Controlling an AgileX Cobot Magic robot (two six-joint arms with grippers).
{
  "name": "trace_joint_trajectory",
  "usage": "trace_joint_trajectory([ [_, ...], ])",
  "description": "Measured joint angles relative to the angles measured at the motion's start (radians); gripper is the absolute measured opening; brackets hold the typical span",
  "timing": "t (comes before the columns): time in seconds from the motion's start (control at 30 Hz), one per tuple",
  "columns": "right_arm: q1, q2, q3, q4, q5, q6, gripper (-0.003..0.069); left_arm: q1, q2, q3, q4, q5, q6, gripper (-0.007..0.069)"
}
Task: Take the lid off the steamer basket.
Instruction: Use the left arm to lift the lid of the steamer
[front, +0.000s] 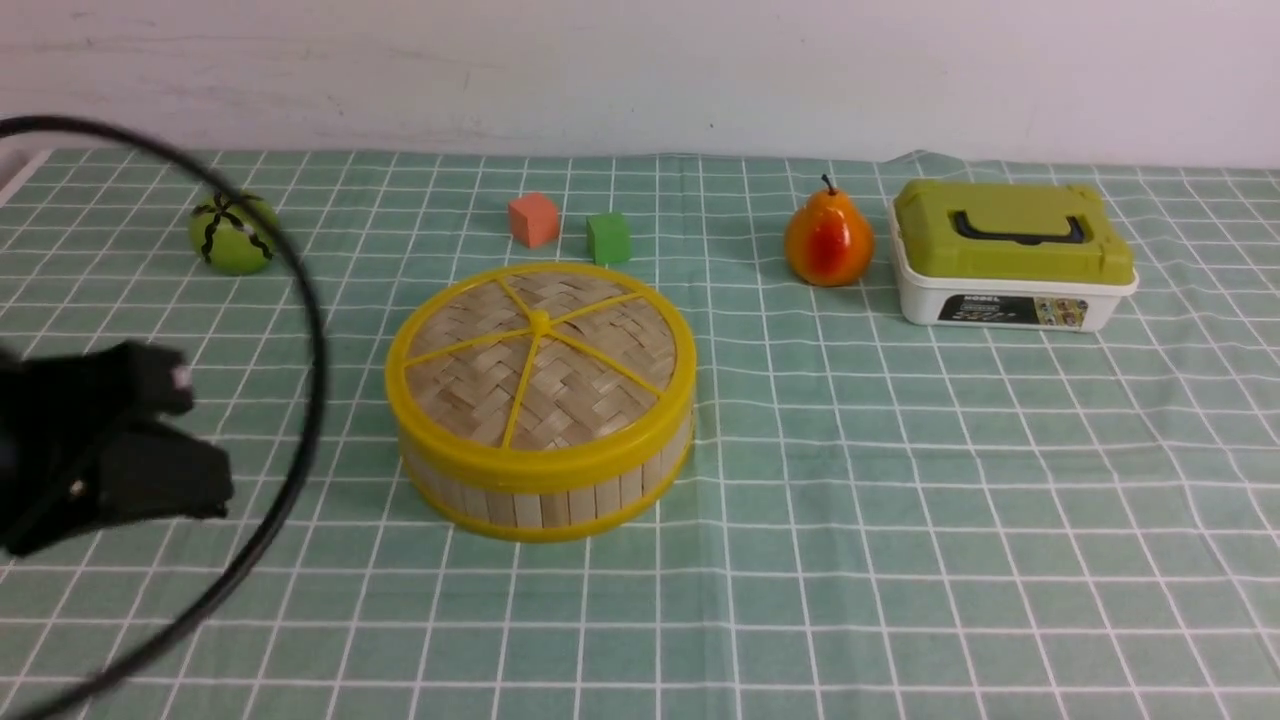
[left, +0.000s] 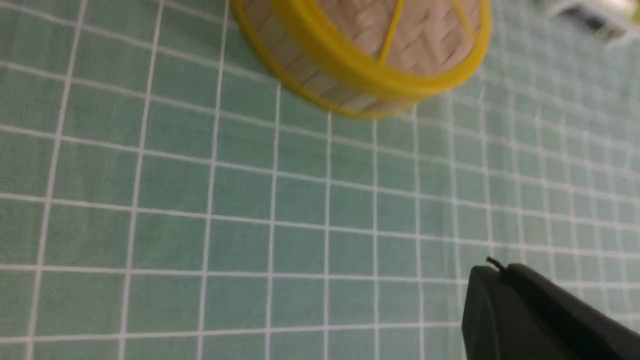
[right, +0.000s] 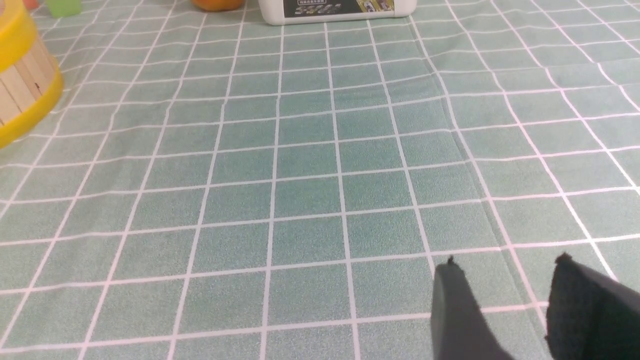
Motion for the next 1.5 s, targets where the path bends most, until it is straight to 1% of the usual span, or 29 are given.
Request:
trace_joint_trajectory([
  [0.03, 0.000, 0.000, 0.000, 0.000, 0.000, 0.000, 0.0241, 0.000, 0.076, -0.066, 0.008, 0.040, 0.018, -0.0013],
  [0.1, 0.000, 0.000, 0.000, 0.000, 0.000, 0.000, 0.0241, 0.000, 0.144, -0.131, 0.013, 0.068, 0.025, -0.0013],
  [0.13, 0.000, 0.000, 0.000, 0.000, 0.000, 0.000, 0.0241, 0.000, 0.238, -0.231, 0.018, 0.110, 0.028, -0.0013],
  [0.27, 0.000, 0.000, 0.000, 0.000, 0.000, 0.000, 0.0241, -0.015, 0.431, -0.469, 0.042, 0.207, 0.004, -0.0013],
  [0.37, 0.000, 0.000, 0.000, 0.000, 0.000, 0.000, 0.0241, -0.088, 0.568, -0.638, 0.149, 0.249, -0.059, -0.0013],
  [0.53, 0.000, 0.000, 0.000, 0.000, 0.000, 0.000, 0.0241, -0.231, 0.815, -0.918, 0.332, 0.264, -0.193, -0.0013],
  [0.57, 0.000, 0.000, 0.000, 0.000, 0.000, 0.000, 0.0241, -0.235, 0.826, -0.931, 0.337, 0.264, -0.202, -0.0013],
  [0.67, 0.000, 0.000, 0.000, 0.000, 0.000, 0.000, 0.0241, -0.288, 0.984, -1.113, 0.379, 0.265, -0.245, -0.0006],
  [0.73, 0.000, 0.000, 0.000, 0.000, 0.000, 0.000, 0.0241, -0.310, 1.063, -1.201, 0.385, 0.265, -0.257, 0.0028],
  [0.83, 0.000, 0.000, 0.000, 0.000, 0.000, 0.000, 0.0241, -0.323, 1.099, -1.230, 0.395, 0.266, -0.261, 0.0088],
  [1.0, 0.000, 0.000, 0.000, 0.000, 0.000, 0.000, 0.0241, -0.329, 1.104, -1.241, 0.428, 0.266, -0.262, 0.0232],
  [1.1, 0.000, 0.000, 0.000, 0.000, 0.000, 0.000, 0.0241, -0.329, 1.113, -1.244, 0.464, 0.266, -0.264, 0.0277],
  [1.2, 0.000, 0.000, 0.000, 0.000, 0.000, 0.000, 0.0241, -0.329, 1.140, -1.245, 0.479, 0.266, -0.264, 0.0288],
  [1.5, 0.000, 0.000, 0.000, 0.000, 0.000, 0.000, 0.0241, -0.329, 1.196, -1.245, 0.506, 0.266, -0.264, 0.0289],
])
